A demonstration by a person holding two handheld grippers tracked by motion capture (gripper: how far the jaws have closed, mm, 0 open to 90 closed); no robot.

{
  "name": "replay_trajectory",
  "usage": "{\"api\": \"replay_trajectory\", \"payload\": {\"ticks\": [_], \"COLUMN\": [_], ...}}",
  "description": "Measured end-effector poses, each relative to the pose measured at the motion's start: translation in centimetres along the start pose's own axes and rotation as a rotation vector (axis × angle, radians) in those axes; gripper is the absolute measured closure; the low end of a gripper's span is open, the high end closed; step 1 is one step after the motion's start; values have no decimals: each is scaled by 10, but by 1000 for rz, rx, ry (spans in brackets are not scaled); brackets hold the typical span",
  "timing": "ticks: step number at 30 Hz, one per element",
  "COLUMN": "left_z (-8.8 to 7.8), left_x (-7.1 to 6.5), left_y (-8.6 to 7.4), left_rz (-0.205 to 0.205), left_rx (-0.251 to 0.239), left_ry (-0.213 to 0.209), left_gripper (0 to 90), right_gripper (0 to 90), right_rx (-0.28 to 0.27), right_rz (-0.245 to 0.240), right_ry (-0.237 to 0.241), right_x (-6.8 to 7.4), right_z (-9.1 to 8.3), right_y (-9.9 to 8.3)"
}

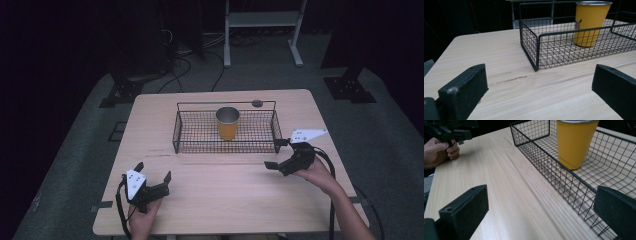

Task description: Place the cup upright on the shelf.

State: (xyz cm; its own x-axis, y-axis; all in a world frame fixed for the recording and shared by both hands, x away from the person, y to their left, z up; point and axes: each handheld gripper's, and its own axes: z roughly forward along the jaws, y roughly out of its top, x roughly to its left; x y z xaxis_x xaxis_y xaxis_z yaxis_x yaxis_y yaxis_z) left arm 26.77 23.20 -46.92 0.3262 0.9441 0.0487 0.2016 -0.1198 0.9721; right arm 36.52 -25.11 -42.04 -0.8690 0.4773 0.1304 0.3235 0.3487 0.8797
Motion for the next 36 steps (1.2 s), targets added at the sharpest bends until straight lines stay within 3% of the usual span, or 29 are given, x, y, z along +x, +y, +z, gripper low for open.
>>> {"api": "replay_trajectory", "payload": {"ticks": [36], "left_z": [0], "left_x": [0], "left_y": [0], "left_rz": [-2], "left_rx": [0], "left_ry": [1], "left_gripper": [0], "right_gripper": [0], "right_rx": [-36], "right_rz": [25], "right_ry": [-22], "right_x": [25], "right_z": [-16], "right_y": [-41]}}
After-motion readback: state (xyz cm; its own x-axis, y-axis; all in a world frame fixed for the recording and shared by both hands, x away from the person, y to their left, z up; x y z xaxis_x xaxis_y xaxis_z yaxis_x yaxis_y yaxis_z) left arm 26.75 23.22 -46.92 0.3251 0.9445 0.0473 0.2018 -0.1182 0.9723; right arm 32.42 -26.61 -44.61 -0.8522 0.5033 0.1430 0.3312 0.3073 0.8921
